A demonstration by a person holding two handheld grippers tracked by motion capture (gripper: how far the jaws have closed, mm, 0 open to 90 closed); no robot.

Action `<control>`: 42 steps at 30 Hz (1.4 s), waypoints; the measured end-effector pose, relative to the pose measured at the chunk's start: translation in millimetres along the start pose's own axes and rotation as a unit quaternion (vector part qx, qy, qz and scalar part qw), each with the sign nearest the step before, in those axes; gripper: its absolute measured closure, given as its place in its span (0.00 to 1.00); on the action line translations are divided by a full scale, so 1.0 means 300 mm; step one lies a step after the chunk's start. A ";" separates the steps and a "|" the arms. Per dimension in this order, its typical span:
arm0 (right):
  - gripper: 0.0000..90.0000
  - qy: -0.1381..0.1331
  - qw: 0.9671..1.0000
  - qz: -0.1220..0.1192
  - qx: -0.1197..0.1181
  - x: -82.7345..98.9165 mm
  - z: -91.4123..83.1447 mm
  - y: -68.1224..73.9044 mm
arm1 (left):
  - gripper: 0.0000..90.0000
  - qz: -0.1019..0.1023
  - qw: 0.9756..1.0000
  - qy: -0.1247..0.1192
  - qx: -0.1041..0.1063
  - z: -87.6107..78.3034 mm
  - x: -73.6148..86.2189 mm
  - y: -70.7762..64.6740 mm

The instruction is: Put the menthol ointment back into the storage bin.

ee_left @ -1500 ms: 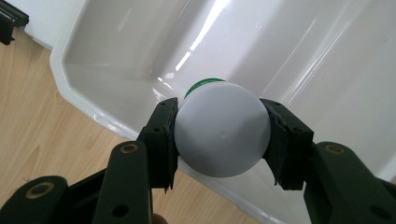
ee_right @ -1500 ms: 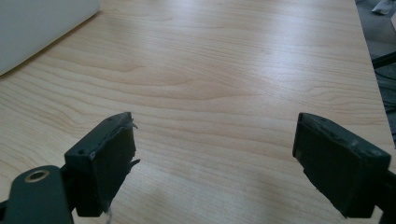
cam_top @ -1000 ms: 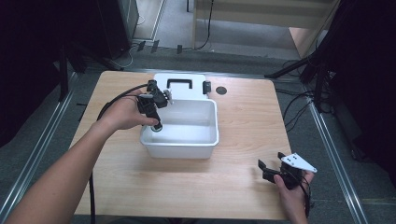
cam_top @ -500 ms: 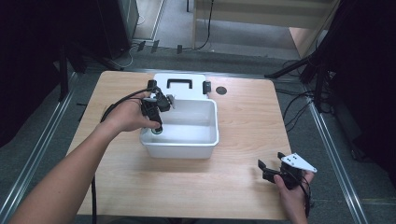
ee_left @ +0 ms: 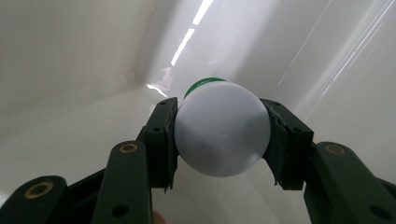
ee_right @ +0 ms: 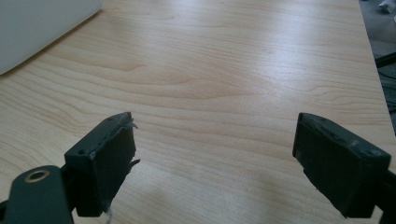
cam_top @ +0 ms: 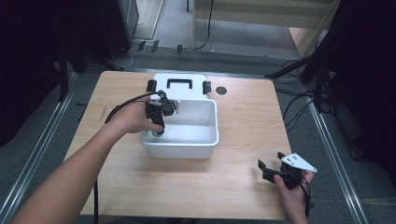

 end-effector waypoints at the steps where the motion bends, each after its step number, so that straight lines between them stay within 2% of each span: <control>1: 0.15 0.000 1.000 0.000 0.000 0.000 0.000 0.000 | 0.57 0.000 1.000 0.000 0.000 0.000 0.000 0.000; 6: 0.15 0.000 1.000 0.000 0.000 0.000 0.000 0.000 | 0.57 0.008 1.000 0.020 -0.001 0.013 -0.009 -0.005; 11: 0.15 0.001 1.000 0.000 0.000 0.000 0.000 0.000 | 0.57 0.005 1.000 0.025 -0.002 0.020 -0.013 -0.010; 14: 0.15 0.001 1.000 0.000 0.000 0.000 0.000 0.000 | 0.57 0.007 0.999 0.037 -0.009 0.026 -0.016 -0.015; 18: 0.15 0.001 1.000 0.000 0.000 0.000 0.000 0.000 | 0.56 0.012 0.999 0.043 -0.016 0.030 -0.017 -0.015; 23: 0.15 0.001 1.000 0.001 0.000 0.000 0.000 0.000 | 0.55 0.010 0.999 0.041 -0.012 0.030 -0.017 -0.016; 24: 0.15 0.001 1.000 0.001 0.000 0.000 0.000 0.000 | 0.54 0.007 0.999 0.038 -0.005 0.028 -0.016 -0.016; 29: 0.15 0.000 1.000 0.002 -0.002 0.000 0.000 -0.001 | 0.53 0.006 0.999 0.033 -0.003 0.028 -0.009 -0.016; 33: 0.15 0.000 1.000 0.001 -0.001 0.000 0.000 -0.001 | 0.52 0.000 1.000 0.016 0.005 0.016 -0.001 -0.014; 34: 0.15 0.000 1.000 0.002 -0.002 0.000 0.001 -0.001 | 0.52 0.000 1.000 0.004 0.016 0.004 0.007 -0.012; 37: 0.15 0.000 1.000 0.001 -0.002 0.000 0.001 0.000 | 0.52 -0.004 1.000 -0.005 0.017 -0.012 0.016 -0.006; 38: 0.15 0.000 1.000 0.001 -0.002 0.000 0.001 -0.001 | 0.52 -0.014 1.000 -0.017 0.018 -0.037 0.030 0.003; 39: 0.15 0.000 1.000 0.001 -0.002 0.000 0.001 -0.001 | 0.52 -0.014 1.000 -0.017 0.018 -0.037 0.030 0.003; 40: 0.15 0.000 1.000 0.001 -0.001 0.000 0.001 -0.001 | 0.52 -0.022 0.999 -0.030 0.020 -0.057 0.043 0.008; 42: 0.15 0.001 1.000 0.001 -0.001 0.000 0.001 -0.001 | 0.52 -0.025 0.999 -0.038 0.023 -0.071 0.052 0.012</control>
Point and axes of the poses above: each handheld gripper's, and its own axes: z roughly forward along the jaws, x roughly out of its underside, y roughly to its left, the point moved 3 cm from there along z, roughly forward along the jaws, and after that the axes turned 8 degrees about y, right-handed, at the moved point
